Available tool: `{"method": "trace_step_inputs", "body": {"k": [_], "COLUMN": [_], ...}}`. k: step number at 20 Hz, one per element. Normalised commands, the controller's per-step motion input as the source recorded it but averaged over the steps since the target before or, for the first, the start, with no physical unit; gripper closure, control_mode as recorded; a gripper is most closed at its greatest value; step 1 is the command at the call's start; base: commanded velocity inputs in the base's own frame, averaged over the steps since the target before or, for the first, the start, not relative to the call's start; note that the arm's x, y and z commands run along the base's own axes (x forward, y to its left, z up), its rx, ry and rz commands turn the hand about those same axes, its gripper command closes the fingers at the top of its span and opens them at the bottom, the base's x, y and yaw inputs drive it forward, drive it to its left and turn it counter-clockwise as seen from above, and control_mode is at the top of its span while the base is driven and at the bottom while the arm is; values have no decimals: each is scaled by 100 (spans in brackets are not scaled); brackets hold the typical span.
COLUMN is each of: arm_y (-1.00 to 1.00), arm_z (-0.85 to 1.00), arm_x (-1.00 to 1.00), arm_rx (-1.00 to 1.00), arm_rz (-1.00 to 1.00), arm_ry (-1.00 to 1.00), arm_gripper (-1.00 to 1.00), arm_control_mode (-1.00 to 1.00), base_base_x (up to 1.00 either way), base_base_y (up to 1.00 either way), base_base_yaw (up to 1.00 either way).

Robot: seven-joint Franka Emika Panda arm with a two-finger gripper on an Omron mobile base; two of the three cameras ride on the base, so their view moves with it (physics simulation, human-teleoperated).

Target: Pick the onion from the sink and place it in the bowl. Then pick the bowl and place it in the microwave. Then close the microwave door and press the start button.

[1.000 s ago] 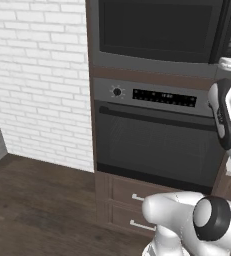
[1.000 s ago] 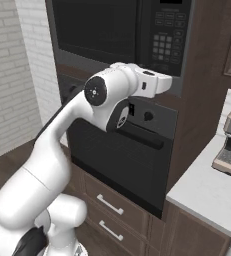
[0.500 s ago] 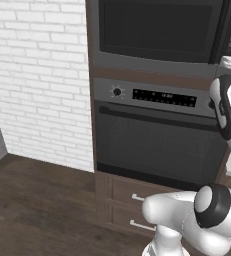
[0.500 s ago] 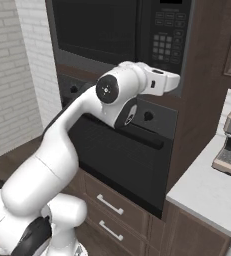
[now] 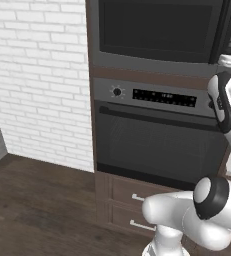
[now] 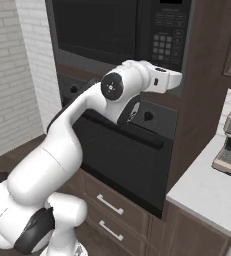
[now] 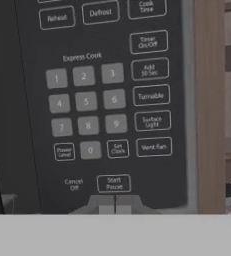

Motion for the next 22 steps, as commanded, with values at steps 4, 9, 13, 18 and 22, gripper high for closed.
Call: {"method": "trace_step_inputs", "body": {"k": [4,9,13,18,22], "arm_y": [0,-6,-26,-38,-26], "arm_z": [-4,-4,-9,-13,-18], "arm_x": [37,37,20,23,12], "arm_rx": [0,0,0,5,11], "arm_rz": [0,0,0,4,13], "arm_ry": [0,0,0,1,1], "arm_gripper": [100,100,100,100,100], "arm_control_mode": [-100,-100,-100,-100,-100], "base_base_x": [0,0,0,0,0], "base_base_y": [0,0,0,0,0], "base_base_yaw": [0,0,0,0,0]}}
